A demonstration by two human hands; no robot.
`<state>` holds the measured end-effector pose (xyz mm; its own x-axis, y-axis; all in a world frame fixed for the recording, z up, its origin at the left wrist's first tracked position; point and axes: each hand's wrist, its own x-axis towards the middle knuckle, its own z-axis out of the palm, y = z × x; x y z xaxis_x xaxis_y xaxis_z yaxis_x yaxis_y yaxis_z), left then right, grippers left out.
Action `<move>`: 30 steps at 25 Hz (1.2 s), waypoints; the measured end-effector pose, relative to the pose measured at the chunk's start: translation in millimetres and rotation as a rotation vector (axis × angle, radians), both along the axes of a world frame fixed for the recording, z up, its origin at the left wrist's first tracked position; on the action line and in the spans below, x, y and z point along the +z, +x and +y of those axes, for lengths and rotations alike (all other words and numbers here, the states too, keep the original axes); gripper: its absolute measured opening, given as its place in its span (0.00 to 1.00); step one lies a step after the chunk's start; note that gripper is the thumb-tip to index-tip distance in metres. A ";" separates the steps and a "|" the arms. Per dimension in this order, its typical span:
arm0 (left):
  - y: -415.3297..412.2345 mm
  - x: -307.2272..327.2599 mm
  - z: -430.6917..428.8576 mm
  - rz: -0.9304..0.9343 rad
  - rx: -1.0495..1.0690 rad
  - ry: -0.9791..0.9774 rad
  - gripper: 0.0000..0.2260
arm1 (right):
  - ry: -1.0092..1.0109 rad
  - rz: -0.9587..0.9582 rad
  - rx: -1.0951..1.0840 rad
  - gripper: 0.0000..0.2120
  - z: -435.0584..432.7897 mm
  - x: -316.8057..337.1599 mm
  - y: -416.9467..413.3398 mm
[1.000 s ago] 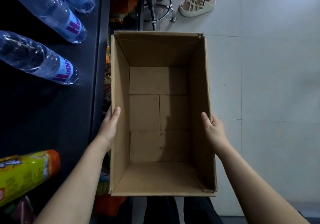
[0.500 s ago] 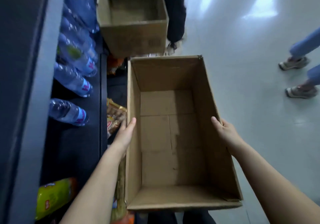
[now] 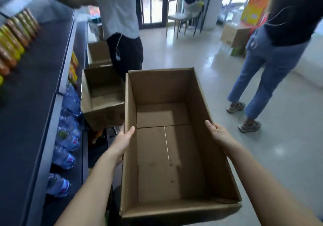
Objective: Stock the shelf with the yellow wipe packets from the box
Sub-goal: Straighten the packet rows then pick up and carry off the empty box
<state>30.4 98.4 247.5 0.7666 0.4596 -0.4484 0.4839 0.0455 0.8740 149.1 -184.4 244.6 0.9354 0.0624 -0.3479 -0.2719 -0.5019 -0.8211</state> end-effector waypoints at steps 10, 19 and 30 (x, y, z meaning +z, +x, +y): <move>95.6 128.2 -101.2 -0.231 -0.083 0.019 0.23 | 0.106 -0.063 0.009 0.27 -121.4 126.0 61.5; 173.4 176.4 -162.0 -0.317 -0.183 0.051 0.23 | 0.131 -0.206 -0.004 0.27 -191.4 181.1 129.3; 336.3 183.7 -140.1 -0.340 -0.301 0.012 0.19 | 0.036 -0.270 -0.154 0.24 -170.4 201.2 266.3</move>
